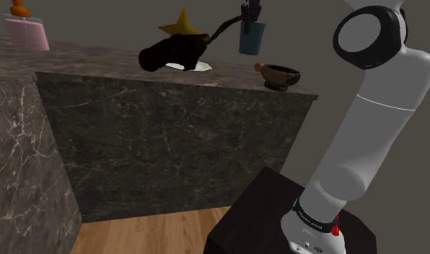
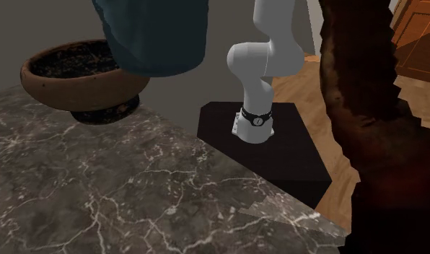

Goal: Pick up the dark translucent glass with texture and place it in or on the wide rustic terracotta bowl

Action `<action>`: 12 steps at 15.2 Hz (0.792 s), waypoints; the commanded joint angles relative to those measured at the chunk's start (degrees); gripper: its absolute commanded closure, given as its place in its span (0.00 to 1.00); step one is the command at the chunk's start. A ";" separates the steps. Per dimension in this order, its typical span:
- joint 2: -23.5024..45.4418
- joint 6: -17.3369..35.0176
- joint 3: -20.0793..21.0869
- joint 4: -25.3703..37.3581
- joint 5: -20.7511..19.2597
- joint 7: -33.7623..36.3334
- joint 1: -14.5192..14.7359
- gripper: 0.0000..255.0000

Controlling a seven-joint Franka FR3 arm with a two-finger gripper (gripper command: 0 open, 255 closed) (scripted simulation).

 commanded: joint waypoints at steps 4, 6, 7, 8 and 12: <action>5.10 -6.12 -0.51 11.39 0.92 -1.32 -0.76 1.00; 3.21 -5.75 -1.56 9.45 0.78 -3.87 -2.18 1.00; 2.43 -5.65 -2.13 8.74 0.73 -5.20 -2.90 1.00; 1.76 -5.60 -2.70 8.17 0.70 -6.56 -3.66 1.00; 0.07 -5.79 -5.29 7.33 0.81 -12.33 -6.82 1.00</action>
